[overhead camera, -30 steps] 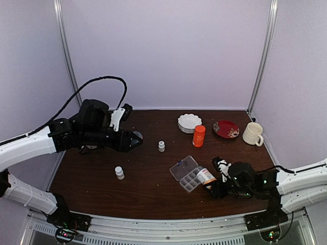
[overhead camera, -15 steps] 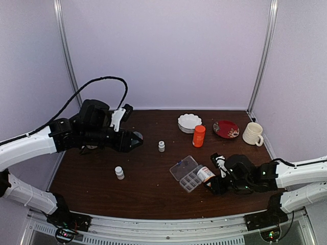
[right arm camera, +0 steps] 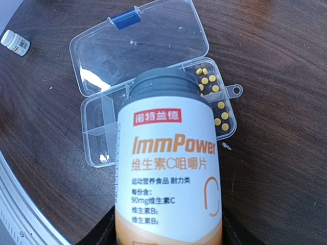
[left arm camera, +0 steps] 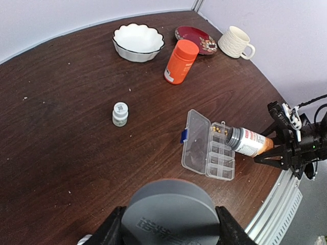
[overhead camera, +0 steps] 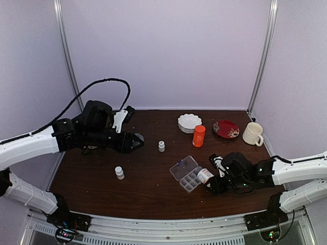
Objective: Sort the pills into containers
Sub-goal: Pour the pill into the compartment of the pill container.
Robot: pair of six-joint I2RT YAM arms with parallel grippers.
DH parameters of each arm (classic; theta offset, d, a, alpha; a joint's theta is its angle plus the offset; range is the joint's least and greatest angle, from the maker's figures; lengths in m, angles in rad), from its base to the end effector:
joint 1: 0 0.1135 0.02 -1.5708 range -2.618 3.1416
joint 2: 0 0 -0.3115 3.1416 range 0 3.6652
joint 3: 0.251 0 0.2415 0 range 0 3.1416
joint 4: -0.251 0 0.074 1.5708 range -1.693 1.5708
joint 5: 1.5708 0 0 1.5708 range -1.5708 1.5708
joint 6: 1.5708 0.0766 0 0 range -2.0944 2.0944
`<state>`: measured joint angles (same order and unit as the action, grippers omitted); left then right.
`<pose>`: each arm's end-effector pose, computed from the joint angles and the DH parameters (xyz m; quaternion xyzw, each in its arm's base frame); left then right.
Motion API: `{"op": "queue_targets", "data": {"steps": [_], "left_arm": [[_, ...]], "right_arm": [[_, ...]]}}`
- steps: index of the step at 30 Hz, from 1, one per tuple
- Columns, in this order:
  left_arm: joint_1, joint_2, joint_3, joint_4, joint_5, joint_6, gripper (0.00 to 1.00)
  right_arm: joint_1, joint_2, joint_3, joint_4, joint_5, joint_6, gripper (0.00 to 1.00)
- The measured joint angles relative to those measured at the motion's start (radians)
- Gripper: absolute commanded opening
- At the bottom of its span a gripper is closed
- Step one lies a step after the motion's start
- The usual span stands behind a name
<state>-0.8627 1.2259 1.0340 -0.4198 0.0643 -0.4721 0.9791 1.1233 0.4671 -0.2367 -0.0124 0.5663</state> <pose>0.1777 -0.2151 0.3345 0.1866 0.8670 -0.3078 0.3445 0.1117 0.1679 0.1818 -0.1953 0.9226 0.2363 0.2340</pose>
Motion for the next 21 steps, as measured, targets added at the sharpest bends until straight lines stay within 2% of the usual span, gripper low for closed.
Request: {"op": "queue_targets", "data": {"steps": [21], "left_arm": [[0.0, 0.037, 0.0, -0.001, 0.004, 0.003, 0.0]], "right_arm": [[-0.009, 0.027, 0.103, -0.109, -0.021, -0.034, 0.0]]}}
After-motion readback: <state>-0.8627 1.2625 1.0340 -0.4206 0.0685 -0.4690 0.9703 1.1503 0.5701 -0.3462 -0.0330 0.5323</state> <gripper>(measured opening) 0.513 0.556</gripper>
